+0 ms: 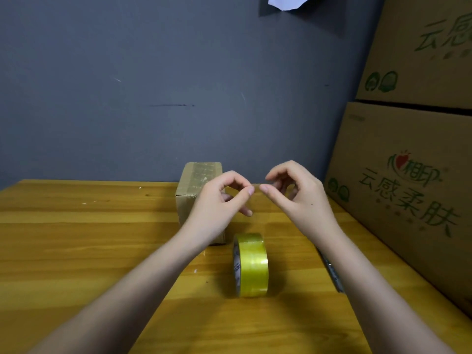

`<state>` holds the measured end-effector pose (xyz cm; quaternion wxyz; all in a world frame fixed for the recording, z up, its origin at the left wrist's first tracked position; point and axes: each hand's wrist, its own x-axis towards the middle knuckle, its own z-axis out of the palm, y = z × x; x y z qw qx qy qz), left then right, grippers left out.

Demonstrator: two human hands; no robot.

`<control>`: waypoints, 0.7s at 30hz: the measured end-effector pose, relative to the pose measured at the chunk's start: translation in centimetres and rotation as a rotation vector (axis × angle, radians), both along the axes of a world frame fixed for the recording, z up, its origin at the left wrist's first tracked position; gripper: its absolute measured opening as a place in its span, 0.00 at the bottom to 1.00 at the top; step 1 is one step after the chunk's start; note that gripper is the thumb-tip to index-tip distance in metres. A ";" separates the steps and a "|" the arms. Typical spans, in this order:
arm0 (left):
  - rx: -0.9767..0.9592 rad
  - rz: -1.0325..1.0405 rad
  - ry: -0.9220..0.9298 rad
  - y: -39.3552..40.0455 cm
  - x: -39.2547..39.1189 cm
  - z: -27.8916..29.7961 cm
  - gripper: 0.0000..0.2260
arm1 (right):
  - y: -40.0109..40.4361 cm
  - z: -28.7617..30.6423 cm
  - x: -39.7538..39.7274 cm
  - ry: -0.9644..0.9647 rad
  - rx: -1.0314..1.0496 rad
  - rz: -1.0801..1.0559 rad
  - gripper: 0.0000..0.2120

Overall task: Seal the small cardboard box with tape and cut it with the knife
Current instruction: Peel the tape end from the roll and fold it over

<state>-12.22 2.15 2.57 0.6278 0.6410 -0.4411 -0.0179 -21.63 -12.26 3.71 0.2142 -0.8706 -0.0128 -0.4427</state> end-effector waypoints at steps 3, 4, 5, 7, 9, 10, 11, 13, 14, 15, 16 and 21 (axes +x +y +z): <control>-0.022 -0.002 0.029 -0.3 0.2 -0.1 0.07 | 0.8 -1.5 -0.3 -0.005 0.299 0.104 0.12; -0.027 -0.001 0.031 -0.4 0.2 -0.2 0.07 | 1.1 -1.9 -0.3 -0.010 0.368 0.123 0.13; -0.026 0.002 0.027 -0.4 0.2 -0.2 0.08 | 1.3 -2.1 -0.3 -0.023 0.415 0.131 0.13; -0.017 0.010 0.022 -0.4 0.2 -0.1 0.07 | 1.6 -2.3 -0.2 -0.064 0.479 0.138 0.12; -0.003 0.029 0.022 -0.4 0.1 0.1 0.07 | 1.6 -2.3 -0.3 -0.083 0.497 0.149 0.11; 0.007 0.044 0.020 -0.4 0.0 0.2 0.07 | 1.6 -2.3 -0.3 -0.079 0.485 0.147 0.11; 0.021 0.061 0.016 -0.4 0.0 0.3 0.08 | 1.7 -2.2 -0.3 -0.072 0.468 0.143 0.11; 0.058 0.092 0.003 -0.2 0.1 0.5 0.09 | 1.7 -2.0 -0.4 -0.068 0.430 0.138 0.10; 0.074 0.105 -0.003 -0.1 0.1 0.6 0.09 | 1.7 -1.9 -0.5 -0.071 0.409 0.135 0.10; 0.087 0.119 -0.009 0.0 0.1 0.7 0.10 | 1.7 -1.9 -0.5 -0.077 0.387 0.132 0.10; 0.102 0.131 -0.014 0.0 0.0 0.8 0.10 | 1.7 -1.8 -0.6 -0.084 0.367 0.128 0.09; 0.167 0.181 0.029 0.0 -0.1 1.1 0.12 | 1.6 -1.9 -0.7 -0.109 0.281 0.106 0.08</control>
